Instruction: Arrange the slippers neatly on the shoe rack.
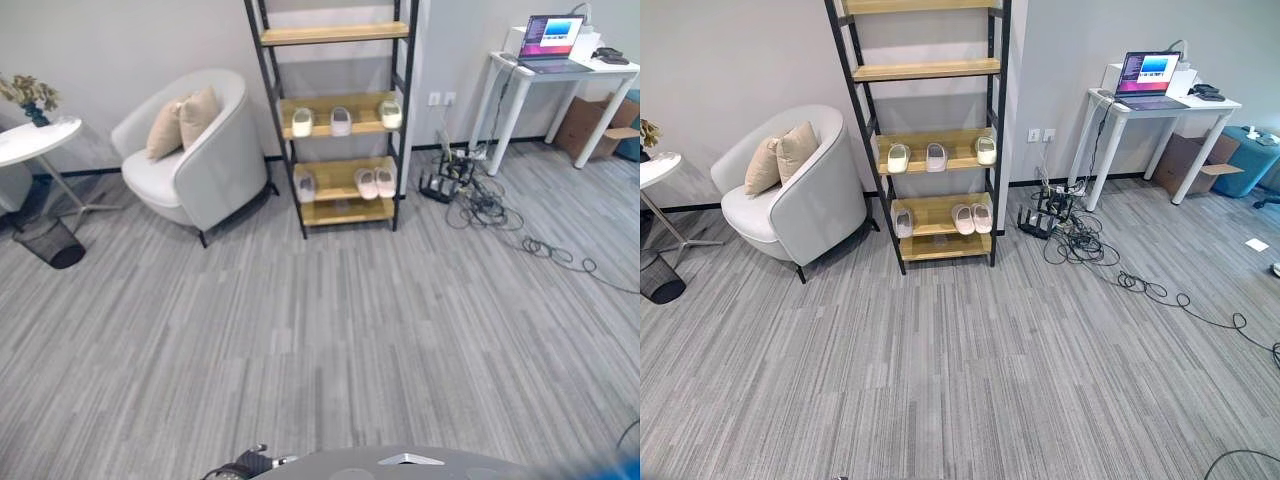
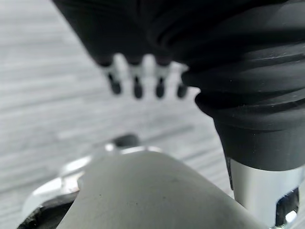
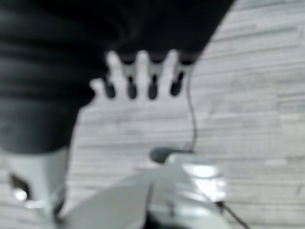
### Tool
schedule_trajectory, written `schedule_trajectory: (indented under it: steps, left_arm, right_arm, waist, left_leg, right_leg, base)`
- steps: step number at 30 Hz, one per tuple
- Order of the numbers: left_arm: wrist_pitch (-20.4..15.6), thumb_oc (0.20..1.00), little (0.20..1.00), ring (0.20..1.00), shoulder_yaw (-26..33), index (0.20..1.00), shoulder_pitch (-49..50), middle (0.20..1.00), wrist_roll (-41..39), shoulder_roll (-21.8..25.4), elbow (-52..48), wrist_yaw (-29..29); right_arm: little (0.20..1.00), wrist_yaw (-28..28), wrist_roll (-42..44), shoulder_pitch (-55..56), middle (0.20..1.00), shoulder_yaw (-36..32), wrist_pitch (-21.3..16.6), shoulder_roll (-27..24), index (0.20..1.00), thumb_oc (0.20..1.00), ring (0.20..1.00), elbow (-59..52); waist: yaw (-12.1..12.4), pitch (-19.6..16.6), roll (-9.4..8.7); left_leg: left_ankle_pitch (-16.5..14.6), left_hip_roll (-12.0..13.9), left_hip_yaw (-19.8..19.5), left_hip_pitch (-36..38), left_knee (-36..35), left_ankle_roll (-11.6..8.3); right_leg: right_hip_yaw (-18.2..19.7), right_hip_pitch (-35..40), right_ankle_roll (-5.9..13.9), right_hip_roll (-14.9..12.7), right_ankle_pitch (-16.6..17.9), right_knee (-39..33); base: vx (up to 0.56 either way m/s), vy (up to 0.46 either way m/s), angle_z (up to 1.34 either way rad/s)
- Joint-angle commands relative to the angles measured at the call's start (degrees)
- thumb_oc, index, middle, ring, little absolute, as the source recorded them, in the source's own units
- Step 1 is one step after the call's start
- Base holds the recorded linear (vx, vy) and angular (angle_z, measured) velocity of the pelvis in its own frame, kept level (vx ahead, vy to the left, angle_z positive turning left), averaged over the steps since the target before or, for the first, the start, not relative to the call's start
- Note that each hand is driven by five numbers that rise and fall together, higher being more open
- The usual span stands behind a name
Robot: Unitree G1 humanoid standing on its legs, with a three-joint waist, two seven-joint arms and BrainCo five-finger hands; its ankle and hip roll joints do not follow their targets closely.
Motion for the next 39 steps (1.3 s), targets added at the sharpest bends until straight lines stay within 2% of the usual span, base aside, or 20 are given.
schedule_trajectory:
  steps: [1, 20, 22, 23, 24, 26, 27, 29, 30, 31, 33, 35, 36, 37, 38, 39]
  left_arm:
    - [-1.71, 1.000, 1.000, 1.000, 0.67, 1.000, -2.67, 1.000, -1.10, 0.04, -0.46, -0.98]
    - [-1.25, 1.000, 1.000, 1.000, -0.39, 1.000, -3.12, 1.000, 0.76, -0.04, 0.78, -1.03]
    - [-1.36, 1.000, 1.000, 1.000, -0.77, 1.000, -3.33, 1.000, 0.92, 0.30, -0.24, -0.96]
    - [-1.43, 1.000, 1.000, 1.000, -0.99, 1.000, -3.64, 1.000, 0.95, 0.92, -1.12, -1.01]
    - [-1.53, 1.000, 1.000, 1.000, -1.16, 1.000, -3.65, 1.000, 1.20, 1.34, -1.62, -1.15]
    - [-1.79, 1.000, 1.000, 1.000, -1.76, 1.000, -3.55, 1.000, 1.69, 1.81, -2.20, -1.74]
    - [-1.78, 1.000, 1.000, 1.000, -1.76, 1.000, -3.56, 1.000, 1.69, 1.79, -2.20, -1.74]
    - [-1.99, 1.000, 1.000, 1.000, -2.12, 1.000, -4.03, 1.000, 1.19, 2.32, -3.15, -2.25]
    - [-1.96, 1.000, 1.000, 1.000, -2.12, 1.000, -4.42, 1.000, 0.48, 2.58, -3.63, -2.63]
    - [-2.00, 1.000, 1.000, 1.000, -2.08, 1.000, -4.64, 1.000, 0.07, 2.61, -3.76, -2.48]
    - [-2.21, 1.000, 1.000, 1.000, -2.18, 1.000, -5.45, 1.000, -0.65, 2.60, -4.30, -1.58]
    - [-2.06, 1.000, 1.000, 1.000, -1.88, 1.000, -5.44, 1.000, -1.16, 2.30, -4.02, -1.08]
    - [-2.06, 1.000, 1.000, 1.000, -1.88, 1.000, -5.44, 1.000, -1.16, 2.30, -4.02, -1.08]
    - [-2.05, 1.000, 1.000, 1.000, -0.89, 1.000, -4.99, 1.000, -1.68, 2.36, -4.12, -0.64]
    - [-2.07, 1.000, 1.000, 1.000, -0.61, 1.000, -4.39, 1.000, -1.85, 1.98, -3.47, 0.02]
    - [-2.38, 1.000, 1.000, 1.000, -0.71, 1.000, -3.67, 1.000, -1.19, 1.37, -2.14, 1.97]
  right_arm:
    - [1.000, 0.71, 1.36, -3.04, 1.000, 2.13, -1.05, 3.35, 1.000, 1.000, 1.000, 2.53]
    - [1.000, 0.88, 3.25, -3.84, 1.000, -0.03, -0.59, 2.74, 1.000, 1.000, 1.000, 3.36]
    - [1.000, 0.14, 5.90, -4.16, 1.000, -2.99, -1.16, 0.79, 1.000, 1.000, 1.000, 1.46]
    - [1.000, -0.42, 10.20, -4.39, 1.000, -7.74, -1.72, -2.46, 1.000, 1.000, 1.000, 0.77]
    - [1.000, -0.74, 11.33, -4.49, 1.000, -9.55, -2.06, -4.42, 1.000, 1.000, 1.000, 0.35]
    - [1.000, -0.72, 12.36, -5.06, 1.000, -11.69, -2.26, -7.73, 1.000, 1.000, 1.000, -0.04]
    - [1.000, -0.71, 12.37, -5.07, 1.000, -11.70, -2.26, -7.76, 1.000, 1.000, 1.000, -0.03]
    - [1.000, -0.36, 12.99, -6.71, 1.000, -12.78, -2.36, -10.79, 1.000, 1.000, 1.000, -0.04]
    - [1.000, -0.39, 13.30, -7.43, 1.000, -13.17, -2.70, -12.67, 1.000, 1.000, 1.000, -0.59]
    - [1.000, -0.69, 13.24, -8.08, 1.000, -12.99, -2.86, -12.97, 1.000, 1.000, 1.000, -0.49]
    - [1.000, -1.75, 13.54, -9.27, 1.000, -12.74, -2.92, -13.25, 1.000, 1.000, 1.000, -1.09]
    - [1.000, -2.48, 14.98, -9.54, 1.000, -12.62, -3.33, -12.77, 1.000, 1.000, 1.000, -2.13]
    - [1.000, -2.48, 14.98, -9.54, 1.000, -12.62, -3.33, -12.77, 1.000, 1.000, 1.000, -2.13]
    - [1.000, -2.08, 14.20, -7.10, 1.000, -12.70, -3.96, -11.90, 1.000, 1.000, 1.000, -3.23]
    - [1.000, -5.15, 12.82, -7.47, 1.000, -11.14, -4.89, -9.40, 1.000, 1.000, 1.000, -2.96]
    - [1.000, -6.27, 10.98, -7.66, 1.000, -7.86, -5.35, -4.76, 1.000, 1.000, 1.000, -4.09]
  waist:
    - [-0.21, 1.86, -4.71]
    - [-0.87, 2.51, -4.08]
    - [-1.22, 3.00, -3.62]
    - [-1.69, 3.47, -3.16]
    - [-1.81, 3.73, -2.95]
    - [-1.98, 4.32, -2.52]
    - [-1.98, 4.32, -2.49]
    - [-2.07, 5.48, -2.66]
    - [-1.86, 6.84, -3.10]
    - [-1.43, 7.82, -3.54]
    - [-0.68, 9.94, -4.30]
    - [0.41, 10.42, -4.88]
    - [0.41, 10.42, -4.88]
    - [0.69, 10.14, -5.05]
    - [1.33, 10.15, -4.99]
    - [3.12, 10.61, -4.69]
  left_leg:
    - [-5.67, -6.03, -0.66, 2.29, 0.56, 2.51]
    - [-5.63, -5.91, -0.62, 2.34, 0.56, 2.15]
    - [-5.49, -5.59, -0.73, 2.21, 0.56, 2.04]
    - [-5.24, -5.28, -0.89, 2.07, 0.56, 1.91]
    - [-5.11, -5.14, -0.96, 2.02, 0.56, 1.89]
    - [-4.88, -4.95, -1.00, 1.86, 0.84, 1.80]
    - [-4.88, -4.95, -1.00, 1.84, 0.84, 1.80]
    - [-6.47, -4.78, -1.01, -0.98, 6.11, 1.56]
    - [-8.57, -4.76, -0.36, -4.62, 13.79, 0.64]
    - [-8.05, -4.53, 0.02, -7.58, 19.00, -0.02]
    - [-4.56, -3.30, 0.93, -14.55, 29.02, -0.72]
    - [-4.43, -2.67, 2.45, -20.19, 29.49, -0.16]
    - [-4.43, -2.67, 2.45, -20.19, 29.49, -0.16]
    - [-5.04, -2.52, 2.98, -20.87, 26.46, 0.23]
    - [-3.94, -2.80, 2.27, -21.53, 22.71, 0.51]
    - [-0.23, -3.01, -0.22, -24.21, 17.93, -0.26]
  right_leg:
    - [-2.85, 1.20, 3.06, -1.81, -3.00, 0.47]
    - [-4.03, 1.65, 3.01, -2.18, -3.36, 0.87]
    - [-4.25, 0.47, 2.85, -2.27, -4.08, 3.18]
    - [-4.49, -0.66, 2.61, -2.16, -4.88, 5.21]
    - [-4.74, -1.21, 2.52, -2.17, -5.35, 6.28]
    - [-4.90, -2.24, 2.34, -2.27, -6.19, 8.23]
    - [-4.90, -2.30, 2.34, -2.27, -6.24, 8.32]
    - [-4.49, -3.66, 1.91, -2.55, -7.12, 10.48]
    - [-4.16, -3.88, 0.89, -2.79, -8.39, 11.44]
    - [-4.13, -3.62, 0.38, -3.00, -8.66, 11.65]
    - [-4.82, -3.01, -0.57, -3.14, -9.14, 11.37]
    - [-5.20, -1.42, -0.48, -2.92, -10.41, 10.02]
    - [-5.20, -1.42, -0.48, -2.92, -10.41, 10.02]
    - [-4.57, -0.86, 0.01, -2.94, -10.93, 9.56]
    - [-3.97, 0.34, 0.25, -2.92, -11.19, 8.82]
    - [-2.62, 2.76, 0.39, -2.71, -11.88, 8.11]
  base:
    - [0.00, 0.000, 0.00]
    - [0.01, -0.012, 0.01]
    - [0.03, -0.045, 0.08]
    - [0.06, -0.082, 0.11]
    - [0.06, -0.082, 0.10]
    - [0.05, -0.054, 0.07]
    - [0.03, -0.054, 0.03]
    - [0.01, -0.080, 0.07]
    - [0.00, -0.124, 0.08]
    - [0.02, -0.147, 0.00]
    - [0.04, -0.116, 0.02]
    - [0.16, -0.056, 0.39]
    - [0.22, 0.029, 0.40]
    - [0.28, 0.096, 0.13]
    - [0.54, 0.223, 0.09]
    - [0.57, 0.245, 0.01]
